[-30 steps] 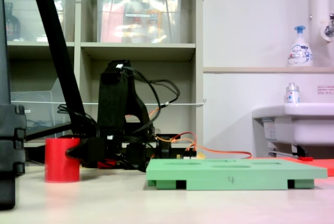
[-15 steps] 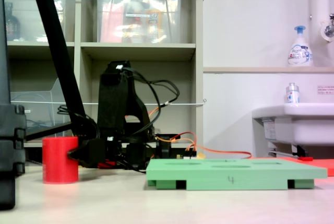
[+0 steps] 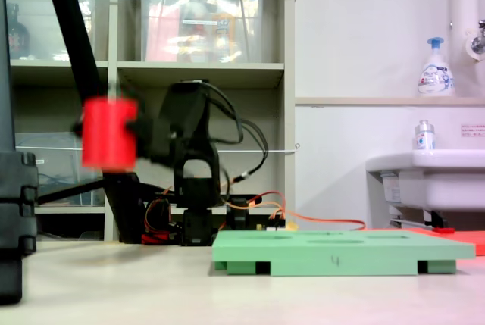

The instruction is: Put the cylinder block into the corresponding hole

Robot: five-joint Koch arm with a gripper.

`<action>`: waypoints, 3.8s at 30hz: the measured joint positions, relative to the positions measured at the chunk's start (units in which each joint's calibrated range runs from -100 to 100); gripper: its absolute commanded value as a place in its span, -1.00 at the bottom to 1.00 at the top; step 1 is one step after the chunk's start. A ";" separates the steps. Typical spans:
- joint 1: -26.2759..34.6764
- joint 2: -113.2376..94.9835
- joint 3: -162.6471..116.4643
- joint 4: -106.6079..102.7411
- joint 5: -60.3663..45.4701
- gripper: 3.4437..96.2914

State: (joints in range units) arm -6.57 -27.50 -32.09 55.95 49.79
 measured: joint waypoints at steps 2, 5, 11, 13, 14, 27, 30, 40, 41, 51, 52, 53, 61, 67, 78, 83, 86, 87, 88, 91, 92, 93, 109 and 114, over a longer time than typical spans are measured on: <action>1.76 -3.01 9.70 -8.71 0.05 -0.18; 4.98 -3.01 21.36 -20.26 0.05 -0.18; 11.77 7.39 28.42 -26.63 0.05 -0.18; 13.68 12.04 28.32 -26.73 0.05 -0.18; 14.55 14.36 28.32 -26.73 0.00 -0.18; 21.73 38.17 34.10 -26.73 0.00 -0.18; 22.42 40.90 34.10 -26.73 0.00 -0.18; 23.25 42.82 34.30 -26.63 0.00 -0.16; 23.39 42.82 34.20 -26.63 0.00 -0.16; 23.98 40.49 30.18 -25.75 -0.15 -0.16; 23.98 40.36 29.89 -25.75 -0.10 -0.16; 23.98 40.08 29.50 -25.75 -0.15 -0.16; 23.59 38.85 26.75 -24.96 0.00 -0.17; 23.35 40.63 26.46 -24.77 0.00 -0.17; 23.39 47.06 26.56 -20.85 -0.10 0.09; 23.59 45.14 18.72 -16.45 -0.10 0.60; 23.69 40.08 13.91 -15.57 0.00 0.84; 23.79 39.12 13.33 -15.57 0.00 0.98; 23.83 38.44 12.93 -15.66 0.00 0.99; 23.83 34.20 11.46 -15.66 -0.10 0.99; 23.83 31.74 10.58 -15.66 -0.20 0.99; 23.83 29.14 10.00 -15.66 -0.59 0.99; 17.68 -40.63 7.25 -44.44 -27.45 -0.07; 13.24 -44.46 -7.64 -44.54 -40.68 -0.07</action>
State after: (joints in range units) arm 6.67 -71.96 -39.74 11.40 9.11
